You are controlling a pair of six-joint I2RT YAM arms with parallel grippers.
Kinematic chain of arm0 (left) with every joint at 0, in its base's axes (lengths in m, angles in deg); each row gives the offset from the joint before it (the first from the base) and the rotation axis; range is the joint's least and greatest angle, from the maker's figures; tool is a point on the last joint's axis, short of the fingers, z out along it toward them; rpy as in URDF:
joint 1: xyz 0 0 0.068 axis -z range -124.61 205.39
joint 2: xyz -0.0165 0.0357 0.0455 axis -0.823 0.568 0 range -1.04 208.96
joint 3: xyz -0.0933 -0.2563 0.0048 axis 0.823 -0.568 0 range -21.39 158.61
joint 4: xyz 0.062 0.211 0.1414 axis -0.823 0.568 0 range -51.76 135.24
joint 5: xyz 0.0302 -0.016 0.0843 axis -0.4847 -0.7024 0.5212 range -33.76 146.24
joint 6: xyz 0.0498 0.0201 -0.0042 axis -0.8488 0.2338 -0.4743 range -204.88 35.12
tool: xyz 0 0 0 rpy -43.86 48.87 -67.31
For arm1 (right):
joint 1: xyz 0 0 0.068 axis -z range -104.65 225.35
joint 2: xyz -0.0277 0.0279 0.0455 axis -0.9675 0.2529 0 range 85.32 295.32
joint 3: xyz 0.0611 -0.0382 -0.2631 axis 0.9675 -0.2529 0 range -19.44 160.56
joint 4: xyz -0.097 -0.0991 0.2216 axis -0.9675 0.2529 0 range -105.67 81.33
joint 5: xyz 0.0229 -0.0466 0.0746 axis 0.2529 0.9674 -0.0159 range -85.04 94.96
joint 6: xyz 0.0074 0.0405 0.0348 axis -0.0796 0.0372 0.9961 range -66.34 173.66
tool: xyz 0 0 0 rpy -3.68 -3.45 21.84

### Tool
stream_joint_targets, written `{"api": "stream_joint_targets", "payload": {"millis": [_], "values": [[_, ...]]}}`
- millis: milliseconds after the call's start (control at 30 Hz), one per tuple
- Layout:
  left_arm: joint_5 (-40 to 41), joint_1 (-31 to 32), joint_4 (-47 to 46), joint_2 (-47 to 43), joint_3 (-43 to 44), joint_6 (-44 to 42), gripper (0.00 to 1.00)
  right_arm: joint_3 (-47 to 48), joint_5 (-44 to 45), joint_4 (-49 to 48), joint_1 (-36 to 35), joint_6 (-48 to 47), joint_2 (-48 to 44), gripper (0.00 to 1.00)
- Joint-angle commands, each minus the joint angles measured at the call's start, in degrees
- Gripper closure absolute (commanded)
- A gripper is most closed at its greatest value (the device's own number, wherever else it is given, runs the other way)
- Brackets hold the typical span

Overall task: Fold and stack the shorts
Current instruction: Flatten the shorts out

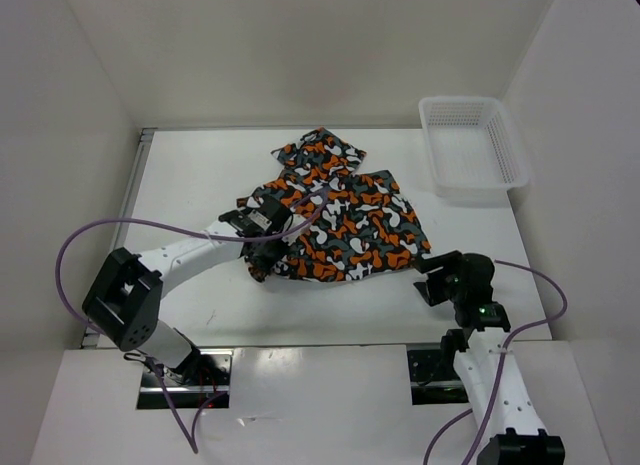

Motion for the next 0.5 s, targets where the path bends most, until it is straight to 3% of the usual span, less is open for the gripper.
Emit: {"api": "stream_joint_targets", "payload": {"millis": [0, 33, 67, 133, 267, 467], "values": [[-0.79, -0.48, 1.24, -1.66, 2.01, -0.19, 1.0, 1.7, 0.77, -0.5, -0.37, -1.59, 2.98, 0.31], [-0.79, -0.48, 1.24, -1.66, 2.01, -0.19, 1.0, 3.36, 1.38, -1.21, -0.37, -3.16, 5.95, 0.3], [-1.4, -1.26, 1.24, -1.66, 2.01, -0.19, 0.91, 4.24, 1.39, -2.0, -0.37, -3.7, 7.64, 0.3], [-3.77, -2.93, 1.24, -2.27, 1.31, -0.19, 0.52, 6.35, 3.57, -3.06, -1.07, -4.93, 11.06, 0.3], [-8.08, -6.1, -2.27, -7.88, -1.07, -0.19, 0.51, 13.99, 10.08, -4.38, -7.9, -6.6, 21.77, 0.27], [-8.61, -6.72, -1.58, -8.51, -3.08, -0.19, 0.57, 16.03, 11.4, -5.7, -8.45, -6.6, 31.99, 0.26]]}}
